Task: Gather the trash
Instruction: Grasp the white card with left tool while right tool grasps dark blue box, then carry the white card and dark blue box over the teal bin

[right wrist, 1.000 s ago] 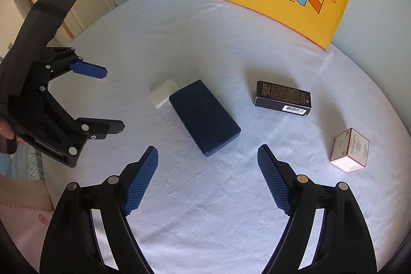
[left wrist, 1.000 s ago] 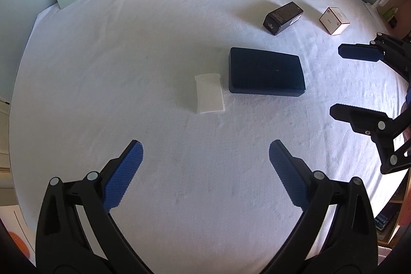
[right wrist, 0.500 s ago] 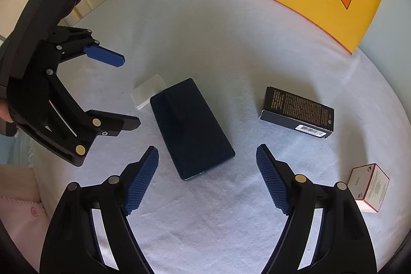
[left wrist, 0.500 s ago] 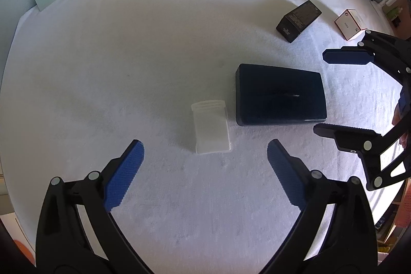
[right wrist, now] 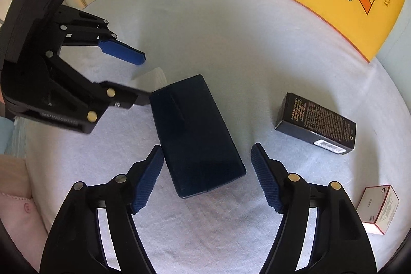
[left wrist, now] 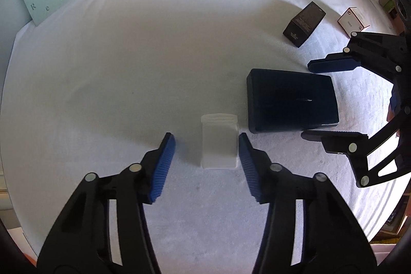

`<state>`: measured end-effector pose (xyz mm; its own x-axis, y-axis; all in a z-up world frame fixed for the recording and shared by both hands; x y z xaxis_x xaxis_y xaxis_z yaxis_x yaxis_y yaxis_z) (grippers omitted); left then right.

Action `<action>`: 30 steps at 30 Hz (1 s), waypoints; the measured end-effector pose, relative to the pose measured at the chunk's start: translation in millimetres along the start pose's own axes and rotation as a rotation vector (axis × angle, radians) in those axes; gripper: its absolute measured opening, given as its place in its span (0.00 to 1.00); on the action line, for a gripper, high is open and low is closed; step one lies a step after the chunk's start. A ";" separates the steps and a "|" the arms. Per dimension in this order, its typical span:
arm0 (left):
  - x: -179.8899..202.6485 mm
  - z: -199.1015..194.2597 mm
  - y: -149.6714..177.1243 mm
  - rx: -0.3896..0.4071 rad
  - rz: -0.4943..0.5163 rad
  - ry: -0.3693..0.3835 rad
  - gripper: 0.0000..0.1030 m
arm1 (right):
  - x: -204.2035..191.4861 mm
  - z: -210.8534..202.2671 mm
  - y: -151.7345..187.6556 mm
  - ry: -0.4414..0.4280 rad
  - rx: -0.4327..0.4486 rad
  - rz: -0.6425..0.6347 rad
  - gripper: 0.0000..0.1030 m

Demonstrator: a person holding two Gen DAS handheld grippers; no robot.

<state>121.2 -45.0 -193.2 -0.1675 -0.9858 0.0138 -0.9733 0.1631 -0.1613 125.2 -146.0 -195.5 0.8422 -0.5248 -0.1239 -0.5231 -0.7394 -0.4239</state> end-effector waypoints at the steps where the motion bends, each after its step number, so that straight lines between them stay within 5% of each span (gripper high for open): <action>1: -2.7 -0.1 -1.6 0.004 -0.001 -0.003 0.27 | -1.8 0.5 -2.0 0.007 0.000 -0.008 0.60; 21: -3.9 -45.4 19.7 0.105 -0.029 -0.031 0.26 | -28.5 -46.1 -5.4 0.070 0.076 -0.023 0.52; 30: -8.4 -87.7 69.5 0.154 -0.099 -0.076 0.26 | -61.8 -73.5 -12.3 0.063 0.123 -0.067 0.52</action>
<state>41.2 -21.8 -118.0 -0.0543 -0.9978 -0.0367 -0.9480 0.0631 -0.3121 70.0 -135.5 -116.6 0.8626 -0.5045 -0.0367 -0.4429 -0.7184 -0.5364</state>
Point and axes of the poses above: each gripper's, at about its wrist camera, not at the fingertips, and z roughly the way its jaws point, x to its right, y to its underside, the point moved 5 cm from there along z, roughly the way its jaws point, and after that the axes turned 7 degrees about -z, right-handed, at the moved point
